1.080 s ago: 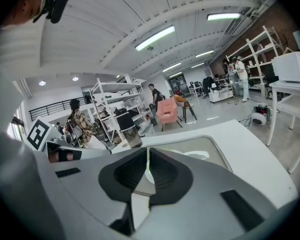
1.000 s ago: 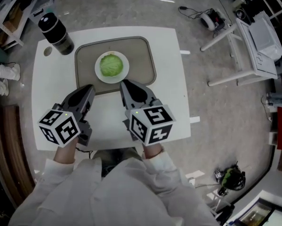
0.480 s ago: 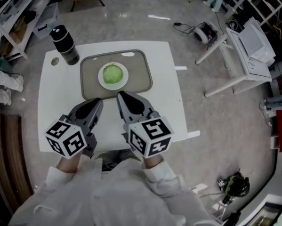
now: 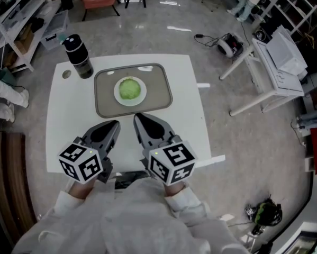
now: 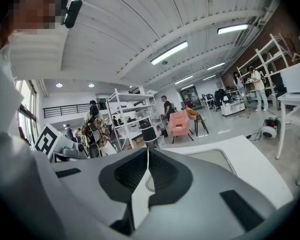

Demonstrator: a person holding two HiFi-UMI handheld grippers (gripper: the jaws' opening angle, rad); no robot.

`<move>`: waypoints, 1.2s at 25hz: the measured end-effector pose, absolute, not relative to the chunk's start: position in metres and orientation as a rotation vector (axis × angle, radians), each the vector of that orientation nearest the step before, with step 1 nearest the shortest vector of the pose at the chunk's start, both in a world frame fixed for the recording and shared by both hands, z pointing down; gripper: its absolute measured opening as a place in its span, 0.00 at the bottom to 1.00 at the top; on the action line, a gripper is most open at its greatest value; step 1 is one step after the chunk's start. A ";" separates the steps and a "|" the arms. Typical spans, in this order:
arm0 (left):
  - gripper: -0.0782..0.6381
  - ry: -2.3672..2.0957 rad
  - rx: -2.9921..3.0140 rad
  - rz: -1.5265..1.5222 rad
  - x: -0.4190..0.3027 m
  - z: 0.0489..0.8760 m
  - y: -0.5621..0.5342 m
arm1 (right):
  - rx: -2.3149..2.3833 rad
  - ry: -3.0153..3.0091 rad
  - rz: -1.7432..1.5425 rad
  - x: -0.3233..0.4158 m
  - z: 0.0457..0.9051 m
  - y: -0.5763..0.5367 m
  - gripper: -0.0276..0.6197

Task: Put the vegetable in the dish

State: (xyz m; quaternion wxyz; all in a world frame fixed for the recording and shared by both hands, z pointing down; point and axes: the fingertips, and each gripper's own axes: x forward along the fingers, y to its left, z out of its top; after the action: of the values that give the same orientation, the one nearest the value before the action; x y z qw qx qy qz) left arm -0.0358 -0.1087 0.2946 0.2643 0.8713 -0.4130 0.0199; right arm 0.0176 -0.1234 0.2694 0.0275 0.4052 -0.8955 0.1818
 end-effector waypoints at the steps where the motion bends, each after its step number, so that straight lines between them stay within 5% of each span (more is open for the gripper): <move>1: 0.13 -1.119 2.355 0.061 -0.037 0.296 -0.108 | 1.247 -2.761 0.567 0.017 0.271 -0.122 0.08; 30: 0.13 -1.120 2.366 0.078 -0.033 0.298 -0.107 | 1.204 -2.735 0.533 0.011 0.280 -0.111 0.07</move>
State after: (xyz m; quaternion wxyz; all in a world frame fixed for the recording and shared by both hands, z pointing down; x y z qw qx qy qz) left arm -0.0333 -0.1071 0.2984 0.2583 0.8728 -0.4131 0.0289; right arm 0.0115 -0.1105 0.2802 0.0530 0.3960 -0.8998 0.1753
